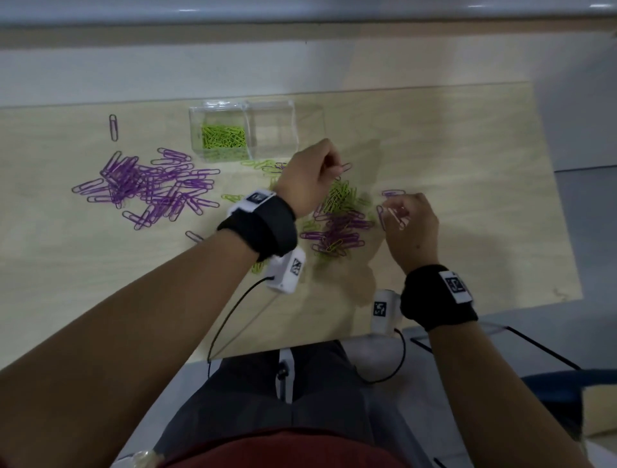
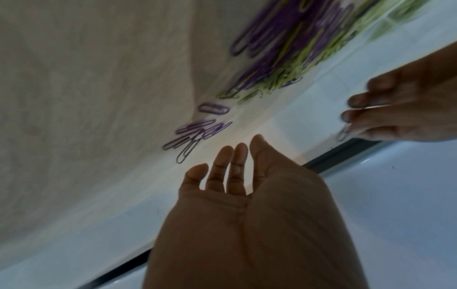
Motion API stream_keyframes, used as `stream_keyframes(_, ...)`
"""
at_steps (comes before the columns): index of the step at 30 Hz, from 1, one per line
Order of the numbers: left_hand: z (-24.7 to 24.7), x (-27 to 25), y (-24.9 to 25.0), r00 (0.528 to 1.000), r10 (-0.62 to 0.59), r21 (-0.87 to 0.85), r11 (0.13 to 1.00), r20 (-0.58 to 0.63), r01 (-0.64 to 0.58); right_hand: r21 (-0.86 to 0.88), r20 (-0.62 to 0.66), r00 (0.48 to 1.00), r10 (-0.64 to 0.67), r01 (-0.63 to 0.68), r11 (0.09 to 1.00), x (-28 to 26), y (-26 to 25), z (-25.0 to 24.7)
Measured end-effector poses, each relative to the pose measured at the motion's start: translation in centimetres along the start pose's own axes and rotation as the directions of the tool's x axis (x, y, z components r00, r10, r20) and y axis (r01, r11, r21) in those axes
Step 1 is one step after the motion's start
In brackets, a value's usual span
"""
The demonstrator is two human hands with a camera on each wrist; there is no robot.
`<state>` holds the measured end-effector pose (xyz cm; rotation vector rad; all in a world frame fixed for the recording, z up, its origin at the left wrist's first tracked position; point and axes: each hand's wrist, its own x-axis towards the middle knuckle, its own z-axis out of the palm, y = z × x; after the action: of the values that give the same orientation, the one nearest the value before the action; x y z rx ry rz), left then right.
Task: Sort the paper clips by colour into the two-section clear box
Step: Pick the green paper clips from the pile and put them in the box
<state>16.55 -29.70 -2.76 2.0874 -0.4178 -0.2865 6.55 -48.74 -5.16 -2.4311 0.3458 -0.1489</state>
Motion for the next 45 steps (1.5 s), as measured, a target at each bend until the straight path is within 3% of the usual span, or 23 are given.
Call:
stream_keyframes(5, 2.6, 1.9, 1.2, 0.989, -0.088, -0.056, 0.994, 0.122, 0.096, 0.077, 0.014, 0.992, 0.127, -0.128, 0.989, 0.0, -0.3, 0.9)
stream_keyframes(11, 1.3, -2.8, -1.3, 0.941, -0.021, 0.229, 0.972, 0.338, -0.061, -0.056, 0.255, 0.964, -0.077, 0.095, 0.994, -2.0, 0.5, 1.7)
stream_keyframes(14, 2.0, -6.0, -2.2, 0.916, 0.025, 0.264, 0.954, 0.400, -0.141, -0.040, 0.265, 0.957, -0.119, 0.134, 0.990, -3.0, 1.2, 2.2)
stream_keyframes(19, 4.5, -8.2, -3.8, 0.940, 0.023, 0.295, 0.947, 0.340, -0.129, -0.088, 0.288, 0.956, -0.058, 0.087, 0.992, -3.1, 1.7, 3.0)
stream_keyframes(23, 4.5, -8.8, -4.3, 0.966, 0.097, 0.193, 0.970, 0.241, -0.146, -0.128, 0.342, 0.940, 0.001, 0.045, 0.991, -2.6, 1.3, 2.9)
stream_keyframes(27, 2.2, -9.4, -4.8, 0.971, 0.111, 0.135, 0.981, 0.211, -0.141, -0.063, 0.325, 0.944, -0.062, 0.087, 0.994, -2.6, 0.7, 2.3)
stream_keyframes(33, -1.7, -10.1, -6.9, 0.976, 0.136, 0.322, 0.928, 0.172, -0.186, -0.143, 0.337, 0.932, -0.134, 0.191, 0.971, -3.1, 1.3, 1.9)
stream_keyframes(37, -0.1, -8.5, -5.2, 0.972, 0.153, 0.348, 0.914, 0.176, -0.207, -0.181, 0.318, 0.935, -0.155, 0.221, 0.958, -3.8, 2.0, 2.1)
stream_keyframes(39, 1.4, -7.8, -3.9, 0.972, 0.071, 0.387, 0.909, 0.222, -0.155, -0.182, 0.311, 0.938, -0.154, 0.218, 0.959, -3.9, 2.0, 2.0)
stream_keyframes(41, 2.5, -7.2, -3.2, 0.964, -0.084, 0.445, 0.895, 0.252, -0.038, -0.164, 0.298, 0.945, -0.137, 0.192, 0.968, -3.9, 1.7, 2.0)
stream_keyframes(45, 3.2, -6.8, -3.2, 0.960, -0.211, 0.377, 0.917, 0.185, 0.129, -0.193, 0.319, 0.938, -0.138, 0.207, 0.959, -3.5, 1.0, 2.7)
